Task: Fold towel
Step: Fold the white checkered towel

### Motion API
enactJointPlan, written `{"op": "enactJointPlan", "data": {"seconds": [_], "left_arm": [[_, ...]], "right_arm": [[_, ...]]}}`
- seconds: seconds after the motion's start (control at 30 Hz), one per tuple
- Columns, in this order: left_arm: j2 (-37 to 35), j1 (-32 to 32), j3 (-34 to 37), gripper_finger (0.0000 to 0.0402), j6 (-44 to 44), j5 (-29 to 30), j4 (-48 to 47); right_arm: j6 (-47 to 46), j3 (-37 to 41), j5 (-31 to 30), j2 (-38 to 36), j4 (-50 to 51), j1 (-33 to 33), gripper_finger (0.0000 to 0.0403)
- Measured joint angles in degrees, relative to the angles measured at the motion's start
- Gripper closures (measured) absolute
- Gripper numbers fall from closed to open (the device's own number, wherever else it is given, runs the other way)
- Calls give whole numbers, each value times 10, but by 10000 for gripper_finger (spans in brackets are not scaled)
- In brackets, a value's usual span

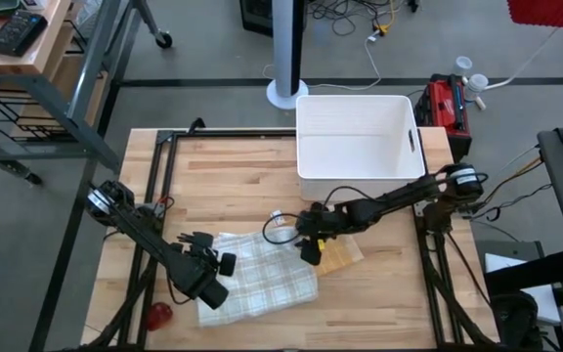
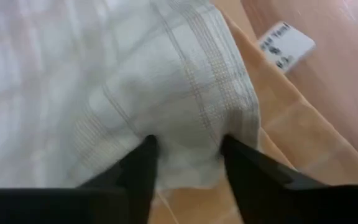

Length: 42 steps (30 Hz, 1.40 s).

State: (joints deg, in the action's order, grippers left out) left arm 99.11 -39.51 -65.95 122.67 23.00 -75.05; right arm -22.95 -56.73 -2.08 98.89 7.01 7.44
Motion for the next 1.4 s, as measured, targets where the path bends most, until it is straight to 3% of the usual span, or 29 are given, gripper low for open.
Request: {"op": "enactJointPlan", "data": {"seconds": [0.17,0.33,0.63,0.9,1.1,1.3,1.4], "left_arm": [[0,0,1,364,-2,0,3],[0,-1,1,364,-3,0,7],[1,0,2,364,-42,2,28],[1,0,2,363,-188,6,122],[0,-14,2,348,-104,-12,144],[-3,-25,1,314,-18,-123,179],[-3,-29,1,293,-16,-146,214]], "right_arm": [[14,0,5,-6,-4,0,375],[12,-1,6,-55,34,7,398],[-6,-1,6,-188,210,51,401],[-38,0,5,-219,289,81,391],[-4,0,3,-228,306,80,342],[28,0,-53,-242,322,78,288],[42,-1,-55,-243,316,78,265]]}}
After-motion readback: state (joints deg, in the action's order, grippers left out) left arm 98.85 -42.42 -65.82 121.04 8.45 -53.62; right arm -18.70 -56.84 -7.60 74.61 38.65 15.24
